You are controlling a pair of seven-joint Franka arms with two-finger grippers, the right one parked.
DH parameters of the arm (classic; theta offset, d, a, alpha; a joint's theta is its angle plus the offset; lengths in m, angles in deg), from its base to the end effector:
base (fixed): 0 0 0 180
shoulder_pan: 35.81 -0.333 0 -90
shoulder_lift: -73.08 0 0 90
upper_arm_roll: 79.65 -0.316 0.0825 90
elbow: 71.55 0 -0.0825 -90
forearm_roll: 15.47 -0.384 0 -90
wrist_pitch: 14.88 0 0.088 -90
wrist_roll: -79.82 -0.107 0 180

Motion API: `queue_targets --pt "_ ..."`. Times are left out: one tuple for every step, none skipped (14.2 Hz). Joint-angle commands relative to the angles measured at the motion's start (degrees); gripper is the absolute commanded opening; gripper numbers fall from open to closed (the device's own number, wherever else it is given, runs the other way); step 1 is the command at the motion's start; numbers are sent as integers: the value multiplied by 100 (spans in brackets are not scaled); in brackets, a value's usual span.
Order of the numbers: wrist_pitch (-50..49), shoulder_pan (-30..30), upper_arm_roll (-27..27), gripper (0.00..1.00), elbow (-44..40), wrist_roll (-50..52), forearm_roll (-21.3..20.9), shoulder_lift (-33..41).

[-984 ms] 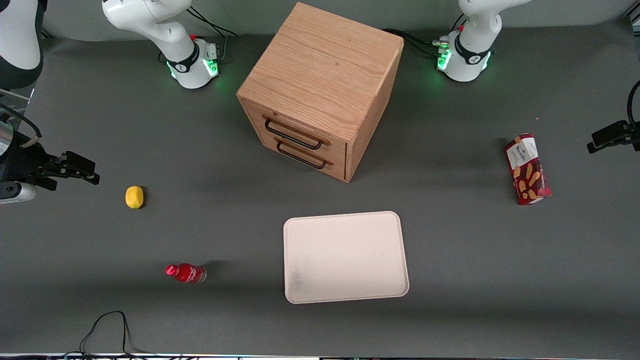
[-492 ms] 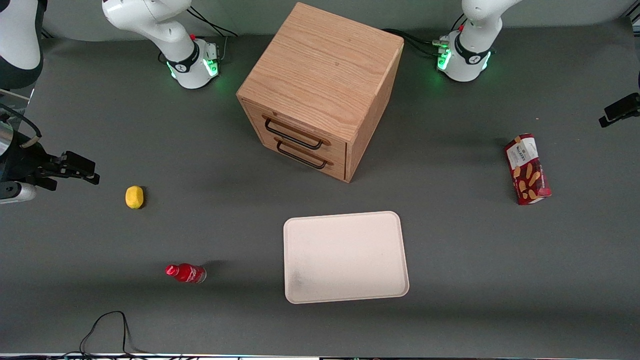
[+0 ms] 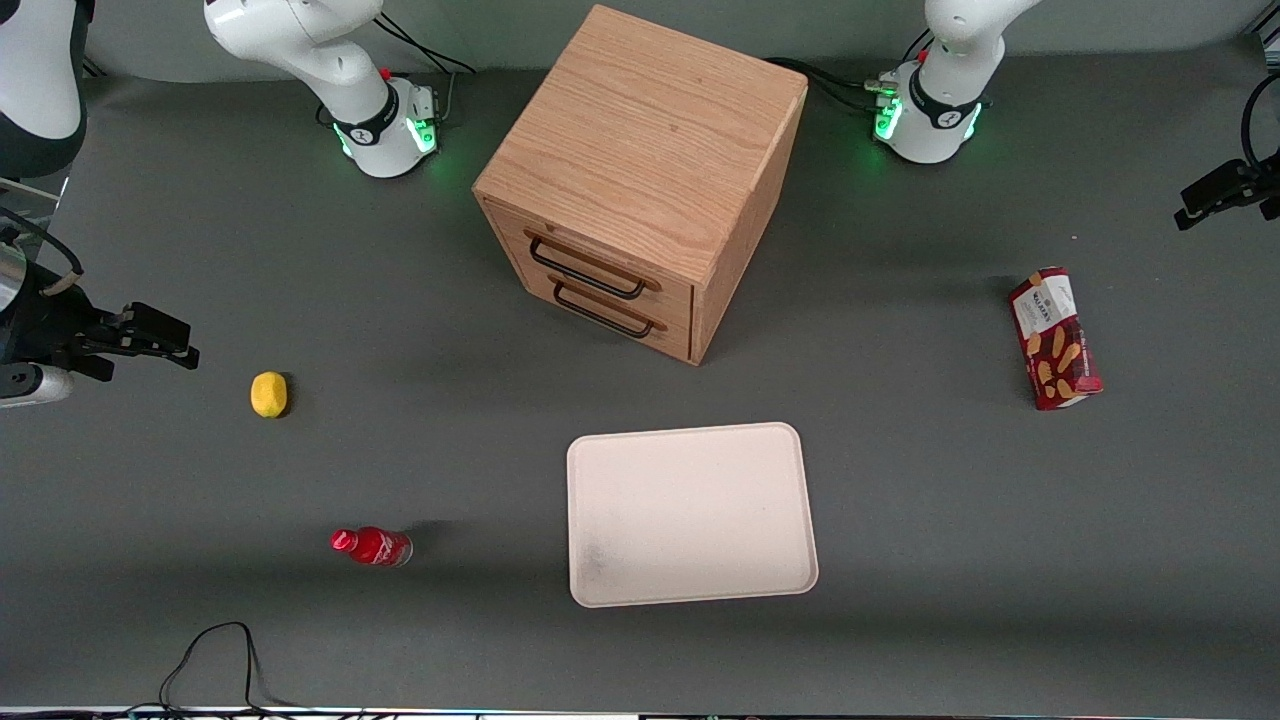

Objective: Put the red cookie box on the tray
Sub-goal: 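Move the open left gripper over the red shortbread box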

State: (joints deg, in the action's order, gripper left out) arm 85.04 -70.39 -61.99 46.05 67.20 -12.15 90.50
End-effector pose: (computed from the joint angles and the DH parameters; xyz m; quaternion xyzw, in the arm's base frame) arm 0.4530 0.1174 0.5576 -0.9986 -0.0498 0.0129 0.0141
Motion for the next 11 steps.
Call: queue_targets --pt "869 -41 26 100 884 -161 125 148" --pt "1185 -40 26 100 1157 -170 203 130" --pt "1493 -40 26 100 1377 -179 239 95" --pt "1740 -23 26 100 1545 -205 248 34" --pt "1995 3 26 100 1694 -205 248 -36" --pt "2293 21 26 100 1861 -205 248 -124" --pt "2618 56 35 100 2054 -205 248 -177" --pt "3013 65 27 100 2300 -205 248 -238" --pt "3417 91 26 100 2520 -205 248 -343" --pt "3691 91 26 100 2653 -205 248 -458" --pt "3850 91 26 100 2723 -205 248 -563"
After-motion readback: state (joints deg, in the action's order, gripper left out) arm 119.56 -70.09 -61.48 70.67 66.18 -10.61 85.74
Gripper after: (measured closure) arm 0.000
